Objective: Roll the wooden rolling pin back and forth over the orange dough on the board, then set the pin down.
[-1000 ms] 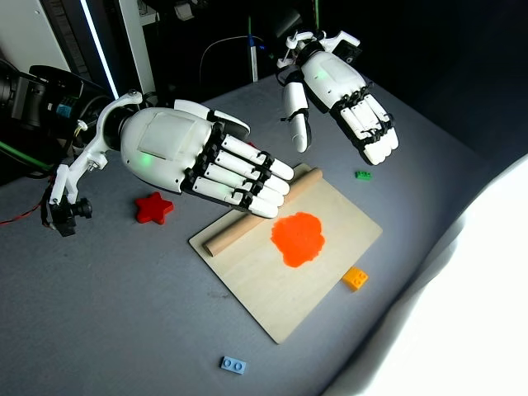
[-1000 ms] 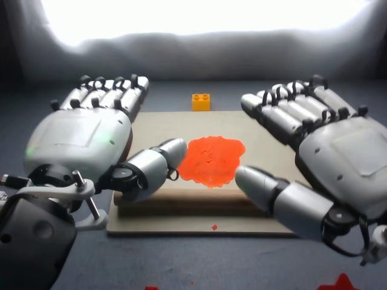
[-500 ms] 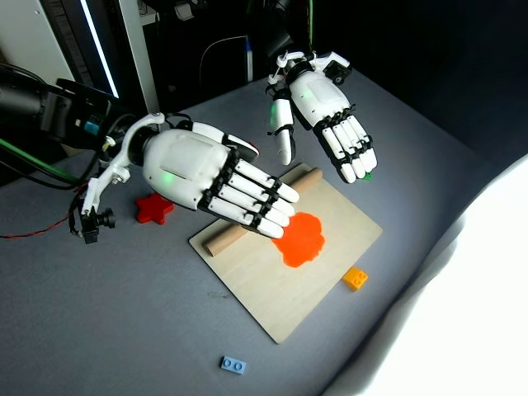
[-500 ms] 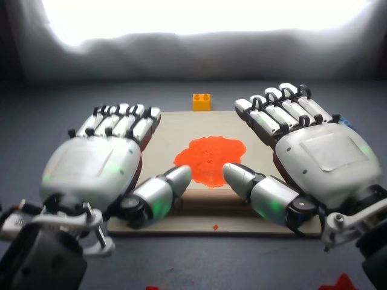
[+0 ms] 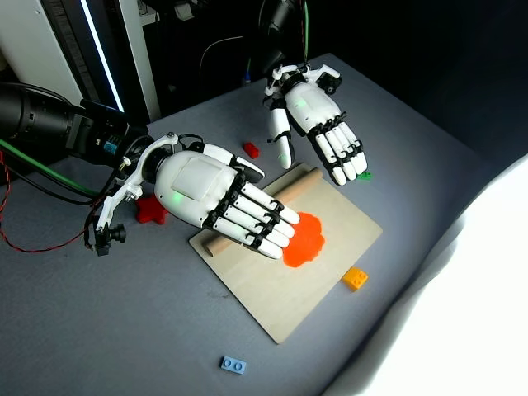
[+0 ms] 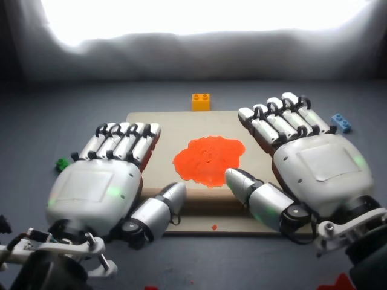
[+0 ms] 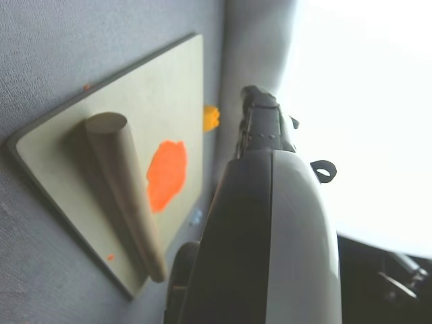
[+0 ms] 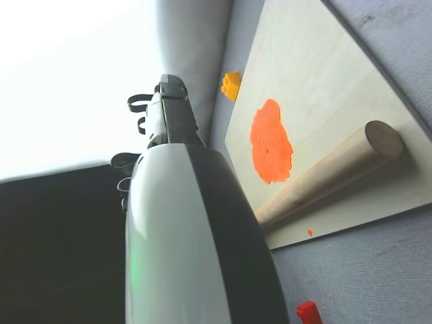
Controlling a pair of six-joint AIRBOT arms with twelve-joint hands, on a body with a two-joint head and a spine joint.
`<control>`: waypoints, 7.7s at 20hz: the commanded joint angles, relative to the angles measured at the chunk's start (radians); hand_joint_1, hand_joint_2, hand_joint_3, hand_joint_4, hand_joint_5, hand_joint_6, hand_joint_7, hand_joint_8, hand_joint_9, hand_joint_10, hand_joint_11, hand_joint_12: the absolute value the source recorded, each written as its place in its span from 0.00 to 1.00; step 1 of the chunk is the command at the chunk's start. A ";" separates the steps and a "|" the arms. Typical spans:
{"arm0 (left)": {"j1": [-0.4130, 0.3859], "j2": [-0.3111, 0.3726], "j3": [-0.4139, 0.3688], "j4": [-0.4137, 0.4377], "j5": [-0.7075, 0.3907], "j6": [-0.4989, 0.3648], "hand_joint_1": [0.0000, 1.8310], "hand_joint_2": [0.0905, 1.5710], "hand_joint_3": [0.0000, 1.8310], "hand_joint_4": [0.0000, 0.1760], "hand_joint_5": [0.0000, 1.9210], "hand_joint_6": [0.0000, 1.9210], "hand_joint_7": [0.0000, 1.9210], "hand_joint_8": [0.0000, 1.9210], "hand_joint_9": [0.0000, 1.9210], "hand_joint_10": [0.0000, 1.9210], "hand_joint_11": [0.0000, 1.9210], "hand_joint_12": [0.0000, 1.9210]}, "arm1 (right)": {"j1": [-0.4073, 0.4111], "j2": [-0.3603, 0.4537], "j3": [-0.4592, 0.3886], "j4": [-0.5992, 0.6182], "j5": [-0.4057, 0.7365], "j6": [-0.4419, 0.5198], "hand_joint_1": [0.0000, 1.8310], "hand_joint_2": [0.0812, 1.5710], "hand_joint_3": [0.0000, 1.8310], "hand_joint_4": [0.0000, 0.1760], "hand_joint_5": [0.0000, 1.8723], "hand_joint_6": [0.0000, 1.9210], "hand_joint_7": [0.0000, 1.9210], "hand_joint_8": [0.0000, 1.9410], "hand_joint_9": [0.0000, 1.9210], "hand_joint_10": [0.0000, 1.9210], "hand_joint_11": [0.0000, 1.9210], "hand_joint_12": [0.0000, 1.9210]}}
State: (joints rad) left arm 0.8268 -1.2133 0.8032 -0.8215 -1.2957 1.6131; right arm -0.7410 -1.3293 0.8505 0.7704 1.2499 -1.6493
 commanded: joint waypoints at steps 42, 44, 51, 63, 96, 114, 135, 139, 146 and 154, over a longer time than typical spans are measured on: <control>0.068 -0.144 0.204 0.138 -0.040 -0.088 0.00 0.93 0.00 0.00 0.00 0.00 0.03 0.00 0.02 0.00 0.00 0.04 | -0.036 -0.212 0.249 -0.080 0.022 -0.067 0.00 0.84 0.00 0.00 0.07 0.01 0.06 0.01 0.03 0.01 0.01 0.01; 0.067 -0.144 0.206 0.137 -0.040 -0.088 0.00 0.93 0.00 0.00 0.01 0.00 0.04 0.00 0.02 0.00 0.00 0.03 | -0.036 -0.211 0.251 -0.080 0.022 -0.067 0.00 0.84 0.00 0.00 0.07 0.00 0.06 0.01 0.03 0.01 0.00 0.01; 0.057 -0.144 0.215 0.132 -0.040 -0.088 0.00 0.93 0.00 0.00 0.02 0.01 0.05 0.00 0.03 0.00 0.00 0.07 | -0.036 -0.208 0.262 -0.080 0.012 -0.064 0.00 0.85 0.00 0.00 0.09 0.00 0.08 0.00 0.05 0.00 0.00 0.12; 0.038 -0.159 0.247 0.133 -0.029 -0.088 0.00 0.93 0.00 0.00 0.03 0.00 0.05 0.00 0.04 0.00 0.00 0.09 | -0.032 -0.205 0.284 -0.080 0.004 -0.050 0.00 0.84 0.00 0.00 0.08 0.00 0.07 0.00 0.05 0.00 0.00 0.10; -0.007 -0.197 0.341 0.134 0.032 -0.070 0.00 0.92 0.00 0.00 0.00 0.00 0.05 0.00 0.04 0.00 0.00 0.09 | 0.023 -0.237 0.368 -0.019 -0.036 0.019 0.00 0.84 0.00 0.00 0.07 0.00 0.06 0.00 0.03 0.00 0.00 0.04; -0.031 -0.207 0.397 0.137 0.102 -0.056 0.00 0.93 0.00 0.00 0.00 0.00 0.04 0.00 0.04 0.00 0.00 0.09 | 0.046 -0.240 0.417 0.004 -0.067 0.042 0.00 0.83 0.00 0.00 0.08 0.00 0.07 0.00 0.05 0.00 0.00 0.08; -0.074 -0.225 0.471 0.137 0.180 -0.051 0.00 0.92 0.00 0.00 0.00 0.00 0.03 0.00 0.04 0.00 0.00 0.10 | 0.065 -0.246 0.455 0.034 -0.095 0.066 0.00 0.83 0.00 0.00 0.06 0.00 0.06 0.00 0.04 0.00 0.00 0.03; -0.079 -0.231 0.484 0.137 0.192 -0.052 0.00 0.92 0.00 0.00 0.00 0.00 0.03 0.00 0.03 0.00 0.00 0.08 | 0.066 -0.247 0.458 0.034 -0.104 0.074 0.00 0.83 0.00 0.00 0.06 0.00 0.06 0.00 0.04 0.00 0.00 0.01; -0.087 -0.238 0.506 0.137 0.217 -0.049 0.00 0.92 0.00 0.00 0.00 0.00 0.04 0.00 0.04 0.00 0.00 0.10 | 0.070 -0.248 0.464 0.054 -0.113 0.090 0.00 0.84 0.00 0.00 0.07 0.01 0.06 0.00 0.04 0.00 0.01 0.00; -0.103 -0.244 0.528 0.143 0.246 -0.047 0.00 0.92 0.00 0.00 0.00 0.00 0.04 0.00 0.04 0.00 0.00 0.07 | 0.080 -0.255 0.503 0.079 -0.129 0.094 0.00 0.83 0.00 0.00 0.06 0.00 0.06 0.00 0.04 0.00 0.01 0.01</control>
State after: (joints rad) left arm 0.7284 -1.4559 1.3235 -0.7155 -0.9764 1.5509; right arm -0.6754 -1.5860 1.3491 0.9119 1.0302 -1.5616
